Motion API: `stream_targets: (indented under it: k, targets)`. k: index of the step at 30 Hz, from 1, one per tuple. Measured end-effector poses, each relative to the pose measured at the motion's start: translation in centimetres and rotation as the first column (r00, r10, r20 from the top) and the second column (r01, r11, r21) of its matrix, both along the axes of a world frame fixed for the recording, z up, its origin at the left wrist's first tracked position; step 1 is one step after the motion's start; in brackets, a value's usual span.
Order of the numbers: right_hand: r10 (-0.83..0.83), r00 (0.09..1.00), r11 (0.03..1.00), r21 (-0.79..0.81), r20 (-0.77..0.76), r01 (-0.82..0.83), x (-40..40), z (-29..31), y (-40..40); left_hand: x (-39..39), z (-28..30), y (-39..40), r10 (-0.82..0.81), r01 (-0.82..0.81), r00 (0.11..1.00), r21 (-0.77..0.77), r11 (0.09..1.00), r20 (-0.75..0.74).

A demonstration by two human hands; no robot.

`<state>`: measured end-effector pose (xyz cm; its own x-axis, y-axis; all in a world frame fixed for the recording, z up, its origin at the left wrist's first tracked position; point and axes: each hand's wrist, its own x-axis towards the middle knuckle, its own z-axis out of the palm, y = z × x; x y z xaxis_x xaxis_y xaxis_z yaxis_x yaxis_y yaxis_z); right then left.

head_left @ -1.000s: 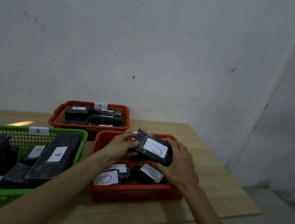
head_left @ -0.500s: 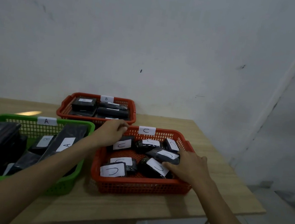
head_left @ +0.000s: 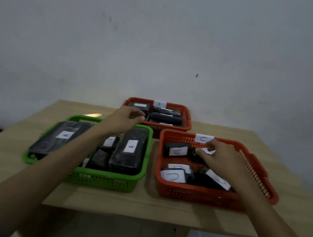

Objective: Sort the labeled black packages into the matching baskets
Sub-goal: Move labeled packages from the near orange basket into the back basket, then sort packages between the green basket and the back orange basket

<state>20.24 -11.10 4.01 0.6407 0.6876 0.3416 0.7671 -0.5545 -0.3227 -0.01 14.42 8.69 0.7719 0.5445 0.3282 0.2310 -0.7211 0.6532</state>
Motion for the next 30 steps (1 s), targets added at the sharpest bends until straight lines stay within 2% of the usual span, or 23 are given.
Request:
stream_targets:
  k: [4,8,13,16,18,21,23,27,30]
  targets:
    - [0.178,0.982,0.975,0.142,-0.056,-0.169,-6.6,-0.1,6.0,-5.0,-1.0,2.5,0.120,-0.119,0.993,0.030,0.992,-0.017]
    - [0.267,0.961,0.931,0.273,-0.066,-0.240,-12.2,-2.5,10.8,-8.6,-4.1,2.8,0.200,-0.196,0.975,0.048,0.979,-0.096]
    - [0.191,0.981,0.922,0.349,-0.037,-0.166,-14.5,-4.5,13.1,-9.3,-6.9,-0.2,0.232,-0.241,0.943,-0.007,0.971,-0.240]
    - [0.153,0.985,0.931,0.347,-0.078,-0.117,-14.5,-4.6,13.1,-7.6,-7.5,-2.5,0.306,-0.248,0.907,0.220,0.943,-0.291]
    - [0.140,0.972,0.911,0.409,-0.188,-0.052,-14.0,-4.2,13.1,-6.3,-7.7,-3.3,0.299,-0.227,0.916,0.269,0.936,-0.269]
    - [0.153,0.919,0.869,0.491,-0.365,0.050,-12.4,-3.6,13.0,-5.5,-7.8,-3.2,0.239,-0.195,0.906,0.156,0.968,-0.351]
    - [0.188,0.880,0.857,0.511,-0.436,0.069,-11.7,-3.4,12.8,-5.3,-7.9,-3.2,0.235,-0.197,0.887,0.136,0.971,-0.397]
    - [0.248,0.843,0.840,0.540,-0.478,0.059,-11.1,-3.7,12.5,-5.1,-7.8,-3.2,0.201,-0.195,0.928,0.051,0.980,-0.312]
    - [0.295,0.824,0.819,0.573,-0.484,0.043,-10.9,-4.0,12.2,-6.0,-6.9,-1.7,0.135,-0.173,0.962,-0.146,0.974,-0.237]
